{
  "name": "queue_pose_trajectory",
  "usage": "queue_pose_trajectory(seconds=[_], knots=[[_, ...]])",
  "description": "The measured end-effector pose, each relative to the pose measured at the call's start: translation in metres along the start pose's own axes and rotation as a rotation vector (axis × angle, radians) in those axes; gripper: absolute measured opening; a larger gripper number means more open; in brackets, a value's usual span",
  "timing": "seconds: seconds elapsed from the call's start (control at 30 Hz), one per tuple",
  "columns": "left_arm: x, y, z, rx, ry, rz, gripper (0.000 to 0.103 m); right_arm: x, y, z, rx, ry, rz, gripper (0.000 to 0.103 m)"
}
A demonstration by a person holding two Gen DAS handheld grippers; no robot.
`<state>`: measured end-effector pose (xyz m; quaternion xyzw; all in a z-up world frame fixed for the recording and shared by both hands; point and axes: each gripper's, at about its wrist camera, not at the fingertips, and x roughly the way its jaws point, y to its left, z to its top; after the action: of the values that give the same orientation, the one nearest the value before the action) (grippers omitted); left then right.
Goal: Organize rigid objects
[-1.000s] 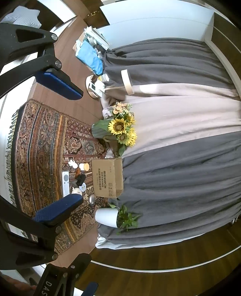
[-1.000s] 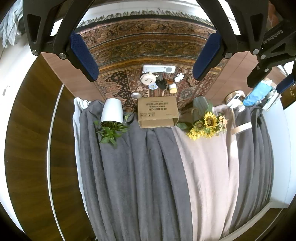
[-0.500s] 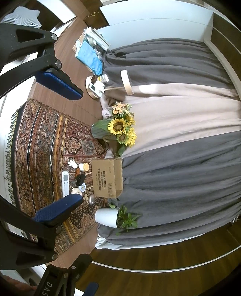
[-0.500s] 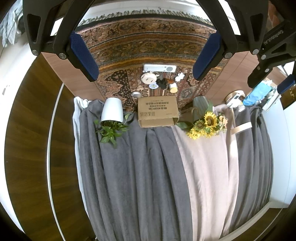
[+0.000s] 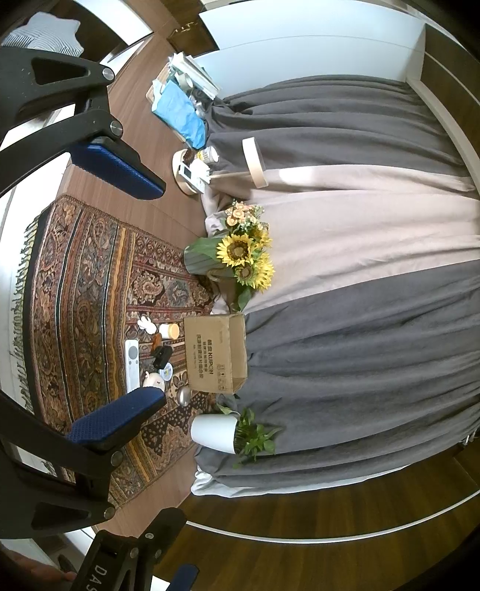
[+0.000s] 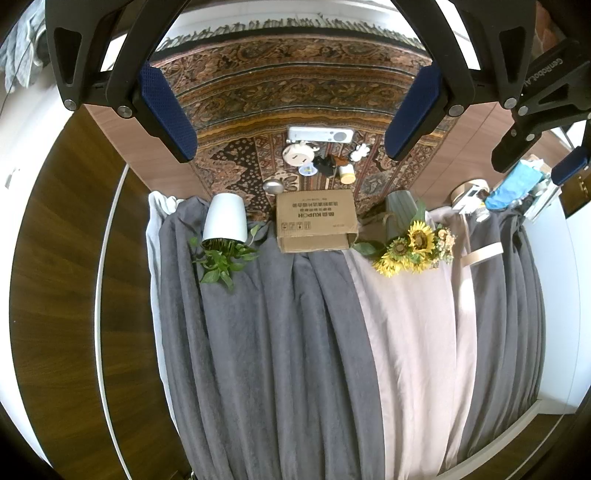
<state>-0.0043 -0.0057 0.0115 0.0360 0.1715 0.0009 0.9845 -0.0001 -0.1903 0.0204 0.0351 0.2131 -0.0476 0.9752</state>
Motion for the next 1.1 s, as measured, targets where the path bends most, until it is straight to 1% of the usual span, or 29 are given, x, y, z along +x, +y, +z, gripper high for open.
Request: queue_pose_trajectory(seconds=[0.9, 1.1], knots=[[-0.001, -0.006, -0.003, -0.003, 0.003, -0.012, 0.103, -0.001, -0.001, 0.001, -0.004, 0.000, -0.014, 0.103], [0.008, -0.016, -0.010, -0.004, 0.038, -0.022, 0.103, 0.004, -0.007, -0.001, -0.001, 0.009, -0.003, 0.103]])
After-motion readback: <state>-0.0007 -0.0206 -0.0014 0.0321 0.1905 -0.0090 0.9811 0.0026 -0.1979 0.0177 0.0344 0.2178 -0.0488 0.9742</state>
